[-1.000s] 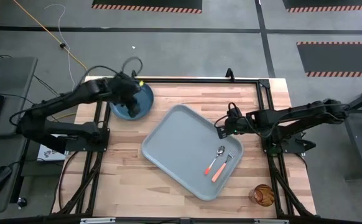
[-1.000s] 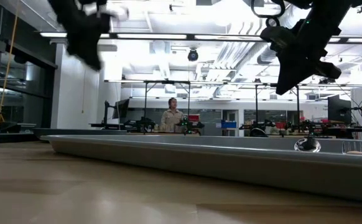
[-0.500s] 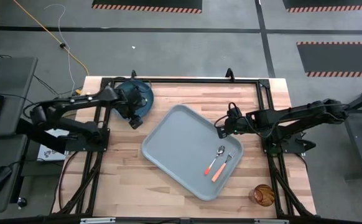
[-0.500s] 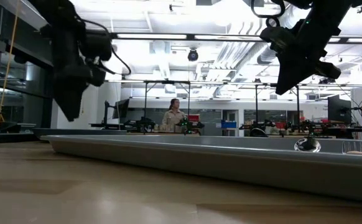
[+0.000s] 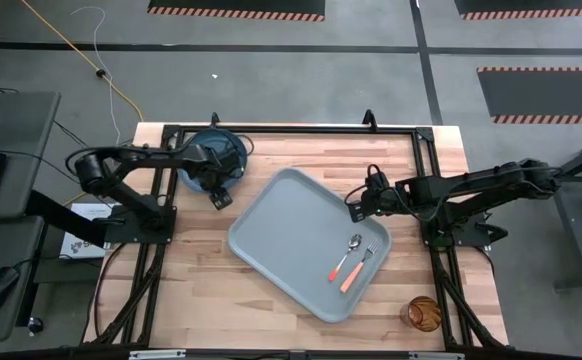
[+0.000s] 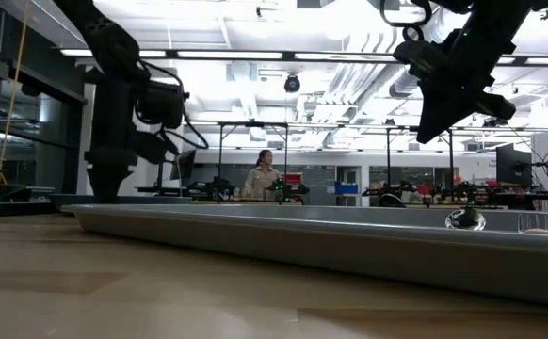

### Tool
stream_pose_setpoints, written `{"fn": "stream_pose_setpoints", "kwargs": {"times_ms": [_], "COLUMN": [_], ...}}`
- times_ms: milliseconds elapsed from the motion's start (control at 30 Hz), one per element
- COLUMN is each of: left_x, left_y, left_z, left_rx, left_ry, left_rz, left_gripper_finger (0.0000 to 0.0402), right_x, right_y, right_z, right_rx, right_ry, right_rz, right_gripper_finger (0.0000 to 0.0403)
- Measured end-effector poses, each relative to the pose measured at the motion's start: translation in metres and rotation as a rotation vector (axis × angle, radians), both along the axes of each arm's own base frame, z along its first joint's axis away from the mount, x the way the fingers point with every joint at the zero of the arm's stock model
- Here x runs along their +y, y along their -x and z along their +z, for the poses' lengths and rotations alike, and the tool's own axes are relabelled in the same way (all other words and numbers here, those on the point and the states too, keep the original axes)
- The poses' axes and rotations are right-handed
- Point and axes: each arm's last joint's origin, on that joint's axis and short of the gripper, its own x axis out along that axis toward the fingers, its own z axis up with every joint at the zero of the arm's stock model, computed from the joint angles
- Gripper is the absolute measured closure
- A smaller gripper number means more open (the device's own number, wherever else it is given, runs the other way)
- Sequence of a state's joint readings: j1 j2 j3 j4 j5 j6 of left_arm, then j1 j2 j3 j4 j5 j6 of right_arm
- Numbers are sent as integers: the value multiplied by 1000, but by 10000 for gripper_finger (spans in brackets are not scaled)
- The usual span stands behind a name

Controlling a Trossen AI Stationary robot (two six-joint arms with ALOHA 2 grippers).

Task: Pick and place plate/cup/fork/spoon on tray
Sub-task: Put the blue plate on the gray serving tray to the left of the orange spoon

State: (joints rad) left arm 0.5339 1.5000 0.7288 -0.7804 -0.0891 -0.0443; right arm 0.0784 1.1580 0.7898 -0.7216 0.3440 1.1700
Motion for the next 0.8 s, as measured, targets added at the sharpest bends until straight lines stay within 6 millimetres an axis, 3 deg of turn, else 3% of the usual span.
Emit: {"fn": "stream_pose_setpoints", "kwargs": {"times_ms": [167,200,333,500,667,800], "left_x": [1,2,3,-2,-37,-82], "left_y": [-2,-3,-14,-43,-70,-90], "left_z": [2,6,36,105,163,179], "left_rx": [18,17,2,-168,-276,-294], "left_ry": [-13,-19,-82,-232,-296,-312], "left_rz": [-61,-68,-140,-248,-460,-674], "left_gripper_finger": [363,379,390,398,399,400], "right_x": [-1,-1,-1,-1,-2,-6], "right_y": [0,0,0,0,0,3], "right_z": [0,0,0,0,1,0], "right_rx": [-2,-2,-2,-6,-14,16], "right_ry": [17,19,23,24,52,61], "right_rz": [-9,-10,-12,-25,-56,-75], "right_gripper_finger": [403,403,403,403,403,403]}}
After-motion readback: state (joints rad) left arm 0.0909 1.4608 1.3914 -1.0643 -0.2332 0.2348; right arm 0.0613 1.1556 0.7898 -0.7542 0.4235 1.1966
